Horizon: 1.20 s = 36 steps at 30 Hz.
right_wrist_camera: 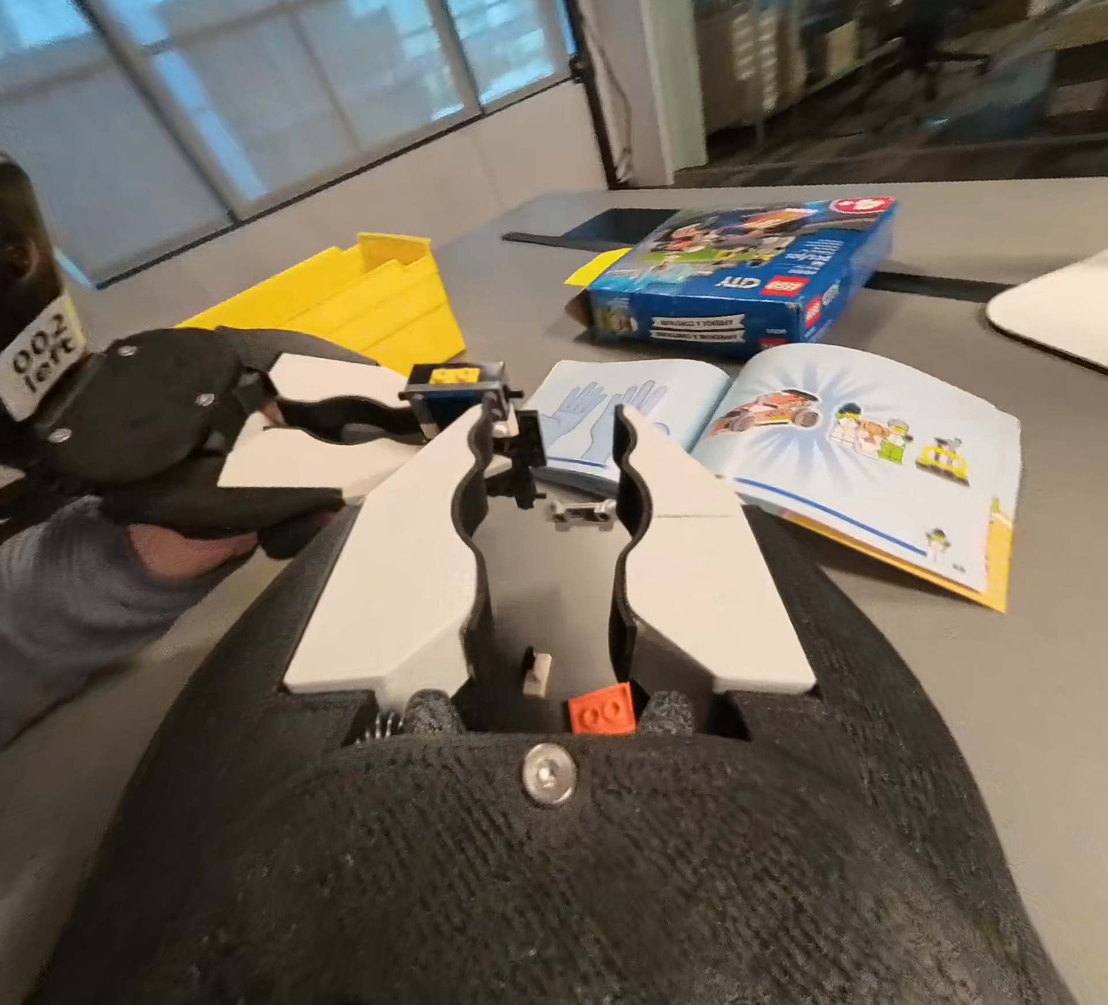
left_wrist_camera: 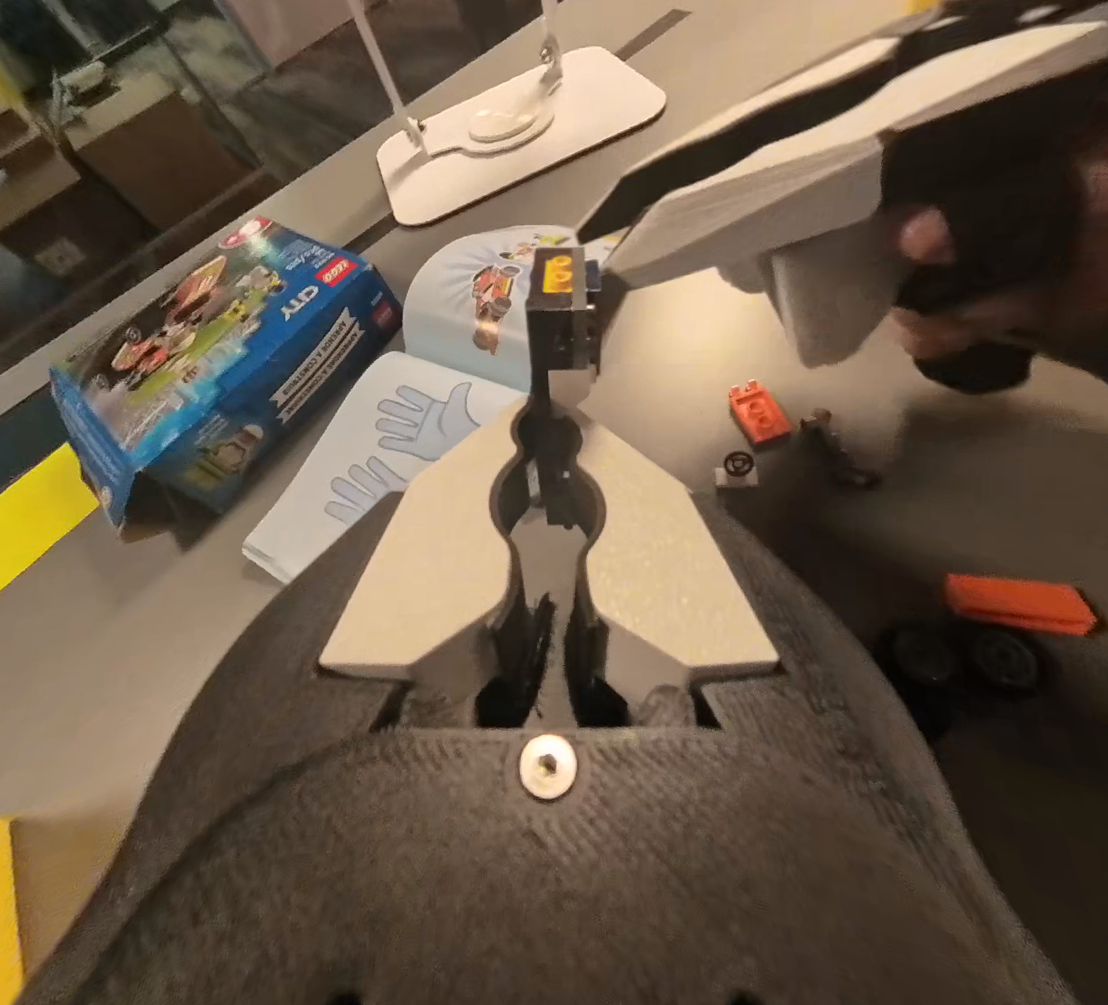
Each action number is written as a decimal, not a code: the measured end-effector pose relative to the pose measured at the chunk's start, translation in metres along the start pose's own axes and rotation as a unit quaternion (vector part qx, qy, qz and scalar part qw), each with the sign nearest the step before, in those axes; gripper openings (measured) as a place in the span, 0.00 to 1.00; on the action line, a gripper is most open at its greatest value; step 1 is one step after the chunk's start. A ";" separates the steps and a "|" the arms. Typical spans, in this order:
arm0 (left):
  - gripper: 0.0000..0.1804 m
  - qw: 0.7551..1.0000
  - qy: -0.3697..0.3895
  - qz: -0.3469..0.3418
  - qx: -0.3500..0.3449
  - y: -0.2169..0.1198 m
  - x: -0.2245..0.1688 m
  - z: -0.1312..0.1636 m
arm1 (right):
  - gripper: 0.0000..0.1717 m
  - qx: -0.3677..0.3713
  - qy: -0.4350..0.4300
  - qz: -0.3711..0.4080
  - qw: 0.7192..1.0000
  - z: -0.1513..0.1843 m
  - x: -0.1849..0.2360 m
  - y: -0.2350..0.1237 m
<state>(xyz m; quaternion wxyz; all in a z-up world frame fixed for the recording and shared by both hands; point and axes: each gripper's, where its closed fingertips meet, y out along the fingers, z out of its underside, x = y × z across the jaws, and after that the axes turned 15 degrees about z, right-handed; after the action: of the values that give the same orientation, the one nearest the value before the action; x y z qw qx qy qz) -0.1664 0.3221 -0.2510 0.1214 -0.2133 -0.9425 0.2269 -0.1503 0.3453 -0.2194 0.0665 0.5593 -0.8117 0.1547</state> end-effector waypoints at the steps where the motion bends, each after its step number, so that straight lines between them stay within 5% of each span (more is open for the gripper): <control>1: 0.02 1.000 -0.008 -0.001 0.005 0.002 0.000 0.002 | 0.23 -0.007 -0.002 0.018 1.000 0.001 -0.003 0.000; 2: 0.02 1.000 -0.015 -0.001 0.007 0.003 0.000 0.003 | 0.24 -0.011 0.000 0.025 1.000 0.002 -0.003 -0.001; 3: 0.02 1.000 -0.018 -0.005 0.014 0.003 0.001 0.006 | 0.38 -0.014 0.007 -0.006 1.000 0.003 0.008 -0.005; 4: 0.02 1.000 -0.018 -0.004 0.021 0.005 0.002 0.009 | 0.40 -0.015 0.027 -0.011 0.999 0.002 0.011 -0.006; 11: 0.02 1.000 -0.009 0.005 -0.028 0.013 0.010 -0.002 | 0.39 -0.051 -0.006 0.039 0.998 -0.003 0.016 0.003; 20: 0.02 0.989 0.072 -0.023 -0.124 0.011 0.020 -0.025 | 0.39 -0.130 -0.151 0.133 0.971 -0.013 -0.003 -0.021; 36: 0.02 0.989 0.116 -0.065 -0.060 0.013 0.023 -0.006 | 0.51 -0.103 -0.153 0.187 0.965 0.003 0.005 -0.001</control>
<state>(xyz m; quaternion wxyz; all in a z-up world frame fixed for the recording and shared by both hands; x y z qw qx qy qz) -0.1802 0.3456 -0.2488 0.2308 -0.1838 -0.9459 0.1351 -0.1514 0.3397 -0.2205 -0.0318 0.4051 -0.9137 -0.0073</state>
